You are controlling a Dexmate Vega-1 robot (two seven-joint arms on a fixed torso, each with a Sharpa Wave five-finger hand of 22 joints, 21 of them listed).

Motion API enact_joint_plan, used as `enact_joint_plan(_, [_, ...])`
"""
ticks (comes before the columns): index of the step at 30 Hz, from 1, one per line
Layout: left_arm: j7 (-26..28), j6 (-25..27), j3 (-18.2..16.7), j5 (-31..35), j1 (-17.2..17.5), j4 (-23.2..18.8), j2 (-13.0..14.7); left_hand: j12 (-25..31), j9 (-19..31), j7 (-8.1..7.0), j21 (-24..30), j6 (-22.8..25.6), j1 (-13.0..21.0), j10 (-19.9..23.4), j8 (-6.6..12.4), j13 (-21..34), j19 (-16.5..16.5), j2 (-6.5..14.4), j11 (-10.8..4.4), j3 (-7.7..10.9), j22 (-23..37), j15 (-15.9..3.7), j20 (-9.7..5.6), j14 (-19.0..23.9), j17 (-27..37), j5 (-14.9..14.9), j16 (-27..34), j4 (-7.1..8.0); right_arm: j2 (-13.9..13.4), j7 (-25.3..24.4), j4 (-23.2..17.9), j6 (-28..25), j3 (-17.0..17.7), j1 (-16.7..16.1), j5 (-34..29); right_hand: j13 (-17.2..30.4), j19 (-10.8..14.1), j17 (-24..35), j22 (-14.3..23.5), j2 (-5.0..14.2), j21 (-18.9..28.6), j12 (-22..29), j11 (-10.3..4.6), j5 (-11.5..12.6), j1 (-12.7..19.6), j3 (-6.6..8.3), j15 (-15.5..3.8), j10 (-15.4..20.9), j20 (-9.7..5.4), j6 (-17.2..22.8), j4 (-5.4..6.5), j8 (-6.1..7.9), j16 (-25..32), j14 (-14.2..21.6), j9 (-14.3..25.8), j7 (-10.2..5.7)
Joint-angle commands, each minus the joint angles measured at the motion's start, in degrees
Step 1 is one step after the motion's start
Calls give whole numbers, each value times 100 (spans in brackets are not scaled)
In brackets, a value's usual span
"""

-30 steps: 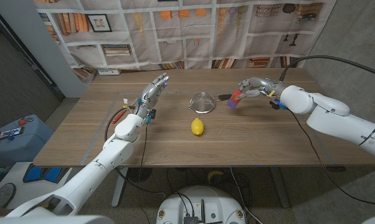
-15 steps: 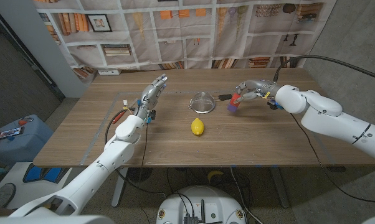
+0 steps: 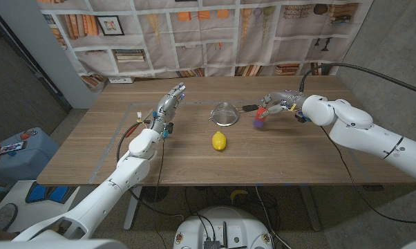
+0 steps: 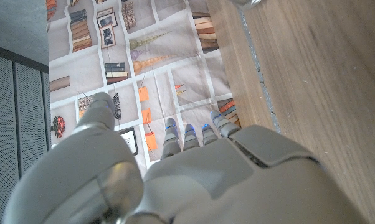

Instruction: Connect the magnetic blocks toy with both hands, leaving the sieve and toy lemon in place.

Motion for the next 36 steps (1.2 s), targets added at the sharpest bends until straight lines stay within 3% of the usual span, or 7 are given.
enact_joint_plan(1, [-2, -10, 12, -10, -6, 27, -21, -23, 15, -22, -6, -2, -23, 2, -1, 8, -7, 32, -51, 37, 12, -13, -60, 5, 6, -12, 0, 7, 133, 272, 137, 35, -138, 131, -273, 15, 41, 18, 21, 266, 9, -10, -26, 35, 286, 33, -330, -2, -321, 681, 16, 69, 10, 48, 80, -646])
enact_joint_plan(17, [56, -21, 10, -18, 84, -31, -34, -24, 14, 2, -8, 29, -51, 41, 11, 8, 17, 81, -39, 51, 11, -10, -55, 27, 5, -10, -4, 0, 288, 699, 219, -40, -304, 335, -540, 15, 63, 8, 21, 171, 16, -5, -8, 29, 274, -20, -296, 17, -303, 669, 29, 81, 8, 67, 114, -644])
enact_joint_plan(36, [36, -16, 12, -47, 132, -62, -26, -23, 14, 18, -15, 72, -82, 88, 20, 9, 24, 127, -7, 64, 11, -6, -53, 46, 4, -9, -8, -10, 319, 781, 147, -156, -343, 278, -777, 18, 101, 5, 22, 67, 22, -22, 75, 47, 168, -116, -260, -13, -275, 529, 84, 48, 2, 90, 153, -633])
